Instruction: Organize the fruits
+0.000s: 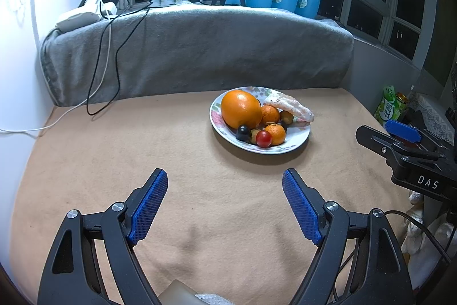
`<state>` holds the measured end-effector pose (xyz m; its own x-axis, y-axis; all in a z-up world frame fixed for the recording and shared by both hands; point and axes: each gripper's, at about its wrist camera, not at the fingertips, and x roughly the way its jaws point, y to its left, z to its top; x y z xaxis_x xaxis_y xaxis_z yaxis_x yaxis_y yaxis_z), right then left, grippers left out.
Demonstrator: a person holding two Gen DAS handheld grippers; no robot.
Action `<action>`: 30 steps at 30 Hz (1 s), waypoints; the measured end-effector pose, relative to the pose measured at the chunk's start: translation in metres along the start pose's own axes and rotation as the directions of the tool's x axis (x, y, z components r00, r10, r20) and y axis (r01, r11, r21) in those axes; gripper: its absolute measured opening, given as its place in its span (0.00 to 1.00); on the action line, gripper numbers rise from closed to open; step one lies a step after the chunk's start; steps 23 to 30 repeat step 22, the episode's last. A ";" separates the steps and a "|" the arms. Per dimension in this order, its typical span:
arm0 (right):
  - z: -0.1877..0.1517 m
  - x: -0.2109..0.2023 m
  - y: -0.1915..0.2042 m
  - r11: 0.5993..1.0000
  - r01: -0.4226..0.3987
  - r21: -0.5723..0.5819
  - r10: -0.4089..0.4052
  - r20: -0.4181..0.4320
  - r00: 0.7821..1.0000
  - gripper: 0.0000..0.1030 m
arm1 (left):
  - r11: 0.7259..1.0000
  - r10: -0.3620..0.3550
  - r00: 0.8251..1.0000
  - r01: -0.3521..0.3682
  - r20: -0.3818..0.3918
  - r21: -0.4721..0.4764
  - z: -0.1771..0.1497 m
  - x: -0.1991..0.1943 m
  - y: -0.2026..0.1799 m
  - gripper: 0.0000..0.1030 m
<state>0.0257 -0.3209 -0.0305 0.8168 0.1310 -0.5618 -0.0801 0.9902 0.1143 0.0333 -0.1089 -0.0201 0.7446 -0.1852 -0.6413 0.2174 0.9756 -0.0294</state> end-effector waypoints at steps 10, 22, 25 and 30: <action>0.000 0.001 0.000 1.000 -0.003 -0.001 0.003 -0.004 1.000 0.90 | 1.000 -0.003 1.000 0.003 0.000 -0.001 0.000 -0.001 0.000 0.80; 0.001 0.001 -0.001 1.000 -0.004 -0.003 0.004 -0.004 1.000 0.90 | 1.000 -0.006 1.000 0.006 0.005 -0.001 0.002 -0.001 0.001 0.80; 0.001 0.001 -0.001 1.000 -0.004 -0.003 0.004 -0.004 1.000 0.90 | 1.000 -0.006 1.000 0.006 0.005 -0.001 0.002 -0.001 0.001 0.80; 0.001 0.001 -0.001 1.000 -0.004 -0.003 0.004 -0.004 1.000 0.90 | 1.000 -0.006 1.000 0.006 0.005 -0.001 0.002 -0.001 0.001 0.80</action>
